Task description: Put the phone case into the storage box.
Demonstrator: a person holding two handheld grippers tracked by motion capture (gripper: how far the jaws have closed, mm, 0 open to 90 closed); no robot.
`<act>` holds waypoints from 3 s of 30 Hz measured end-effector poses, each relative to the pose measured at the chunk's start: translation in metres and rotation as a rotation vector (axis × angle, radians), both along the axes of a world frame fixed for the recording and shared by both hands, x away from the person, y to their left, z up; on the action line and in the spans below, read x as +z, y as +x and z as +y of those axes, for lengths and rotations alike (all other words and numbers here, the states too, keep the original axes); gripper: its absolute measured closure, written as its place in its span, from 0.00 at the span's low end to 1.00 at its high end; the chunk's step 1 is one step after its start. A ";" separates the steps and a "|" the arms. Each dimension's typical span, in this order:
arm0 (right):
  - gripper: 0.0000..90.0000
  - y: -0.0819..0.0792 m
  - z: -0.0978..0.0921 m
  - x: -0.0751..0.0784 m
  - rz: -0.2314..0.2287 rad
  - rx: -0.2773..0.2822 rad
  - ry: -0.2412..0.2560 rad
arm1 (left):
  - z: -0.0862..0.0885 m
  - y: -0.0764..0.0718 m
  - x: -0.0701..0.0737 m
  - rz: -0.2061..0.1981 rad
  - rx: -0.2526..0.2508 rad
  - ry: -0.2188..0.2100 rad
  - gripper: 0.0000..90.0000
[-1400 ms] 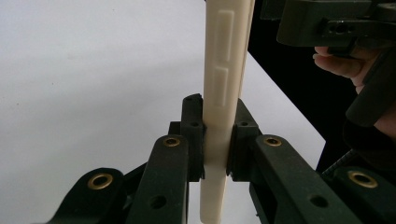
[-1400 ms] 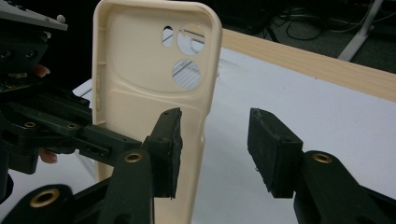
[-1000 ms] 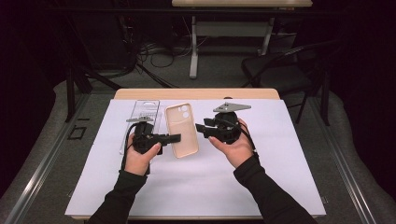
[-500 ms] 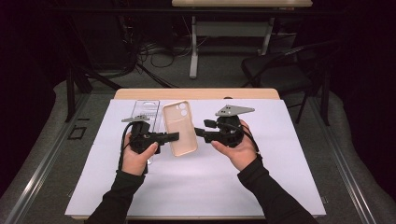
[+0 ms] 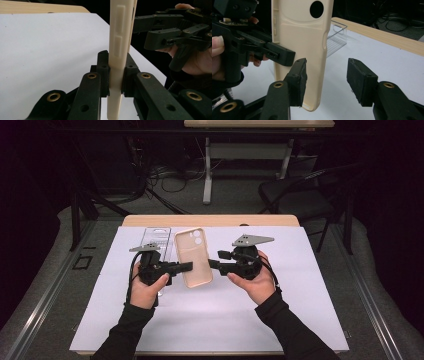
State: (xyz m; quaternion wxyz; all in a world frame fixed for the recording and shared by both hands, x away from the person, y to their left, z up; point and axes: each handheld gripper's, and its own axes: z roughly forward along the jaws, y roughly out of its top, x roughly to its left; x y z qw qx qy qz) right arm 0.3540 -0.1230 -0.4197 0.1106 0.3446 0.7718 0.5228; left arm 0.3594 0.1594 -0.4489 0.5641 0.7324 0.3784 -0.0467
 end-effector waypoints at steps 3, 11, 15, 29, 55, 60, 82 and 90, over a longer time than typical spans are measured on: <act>0.61 -0.001 0.000 0.000 0.014 -0.001 -0.013 | 0.000 -0.001 0.001 -0.005 -0.002 -0.001 0.90; 0.64 0.000 -0.001 0.000 0.008 0.020 -0.035 | -0.001 -0.002 0.001 -0.013 -0.005 -0.001 0.90; 0.58 -0.001 0.000 0.001 -0.001 0.051 -0.014 | -0.001 -0.002 0.001 -0.017 -0.005 -0.001 0.90; 0.67 -0.001 0.004 0.000 0.026 0.087 -0.003 | -0.004 -0.005 0.004 -0.030 -0.026 -0.006 0.90; 0.82 0.004 0.002 -0.002 0.083 0.087 0.005 | -0.009 -0.008 0.005 -0.039 -0.055 -0.005 0.90; 0.85 0.004 0.002 -0.003 0.086 0.093 0.003 | -0.010 -0.008 0.005 -0.041 -0.059 -0.005 0.90; 0.90 0.007 -0.001 -0.006 0.104 0.102 0.021 | -0.010 -0.007 0.004 -0.041 -0.060 -0.001 0.89; 0.91 0.009 -0.003 -0.007 0.107 0.114 0.033 | -0.009 -0.007 0.004 -0.044 -0.065 0.000 0.89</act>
